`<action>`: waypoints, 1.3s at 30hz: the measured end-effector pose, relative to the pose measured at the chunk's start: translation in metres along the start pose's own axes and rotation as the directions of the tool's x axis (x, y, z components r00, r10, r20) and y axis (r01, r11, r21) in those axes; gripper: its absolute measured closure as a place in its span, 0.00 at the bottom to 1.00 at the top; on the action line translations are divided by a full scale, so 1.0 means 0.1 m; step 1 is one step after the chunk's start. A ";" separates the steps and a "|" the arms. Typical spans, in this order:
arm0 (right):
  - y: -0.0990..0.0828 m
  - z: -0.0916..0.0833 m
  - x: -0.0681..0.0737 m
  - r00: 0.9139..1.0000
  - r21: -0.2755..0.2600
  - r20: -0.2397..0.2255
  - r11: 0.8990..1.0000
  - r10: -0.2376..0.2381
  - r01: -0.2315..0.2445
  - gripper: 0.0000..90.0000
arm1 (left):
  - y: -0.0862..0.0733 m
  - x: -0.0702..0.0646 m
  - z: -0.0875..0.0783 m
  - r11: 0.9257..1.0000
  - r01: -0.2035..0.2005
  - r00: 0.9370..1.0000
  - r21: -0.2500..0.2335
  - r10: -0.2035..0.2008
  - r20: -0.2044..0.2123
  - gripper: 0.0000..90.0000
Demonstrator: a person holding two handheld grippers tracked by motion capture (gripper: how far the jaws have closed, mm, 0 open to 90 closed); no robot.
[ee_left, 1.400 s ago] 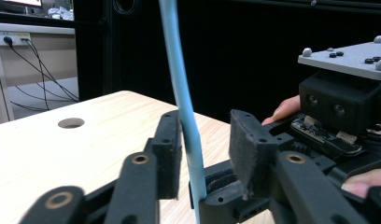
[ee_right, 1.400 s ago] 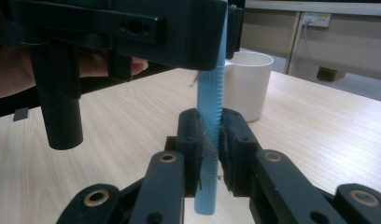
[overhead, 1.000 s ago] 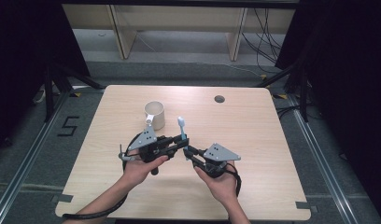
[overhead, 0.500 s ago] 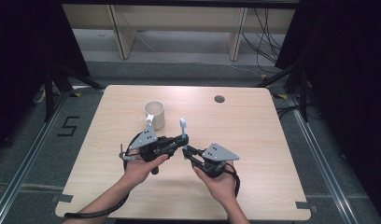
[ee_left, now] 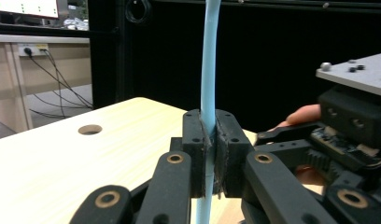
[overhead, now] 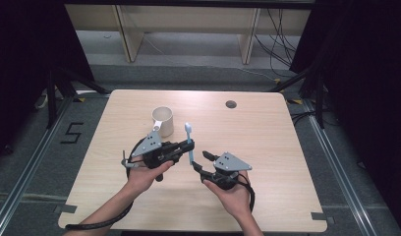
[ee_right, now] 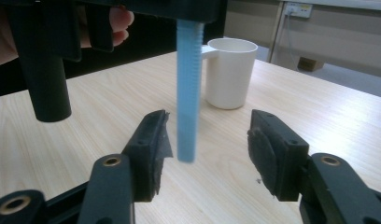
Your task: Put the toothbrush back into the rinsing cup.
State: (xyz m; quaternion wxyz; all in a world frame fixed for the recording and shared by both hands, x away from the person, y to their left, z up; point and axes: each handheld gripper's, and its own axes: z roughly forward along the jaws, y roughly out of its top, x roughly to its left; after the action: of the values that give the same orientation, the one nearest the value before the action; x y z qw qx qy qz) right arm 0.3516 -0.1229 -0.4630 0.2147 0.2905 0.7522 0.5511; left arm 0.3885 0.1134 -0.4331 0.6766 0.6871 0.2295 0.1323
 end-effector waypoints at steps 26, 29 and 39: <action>-0.36 -0.46 -0.37 0.985 0.010 0.130 0.993 0.112 -0.114 0.50 | 0.04 0.32 -0.31 0.999 -0.040 0.992 -0.008 0.039 -0.120 0.92; -0.40 -0.48 -0.41 0.986 0.021 0.135 0.995 0.098 -0.102 0.50 | 0.03 0.38 -0.36 0.999 -0.036 0.990 -0.008 0.035 -0.138 0.92; -0.52 -0.55 -0.48 0.974 0.024 0.204 0.994 0.098 -0.105 0.50 | 0.08 0.53 -0.48 0.999 -0.039 0.981 -0.027 0.033 -0.189 0.92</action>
State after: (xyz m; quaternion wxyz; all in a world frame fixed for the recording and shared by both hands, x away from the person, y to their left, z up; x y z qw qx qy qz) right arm 0.3416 -0.2059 -0.4955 0.2567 0.3868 0.7199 0.5160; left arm 0.4115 0.1816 -0.4295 0.6598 0.6649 0.2782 0.2125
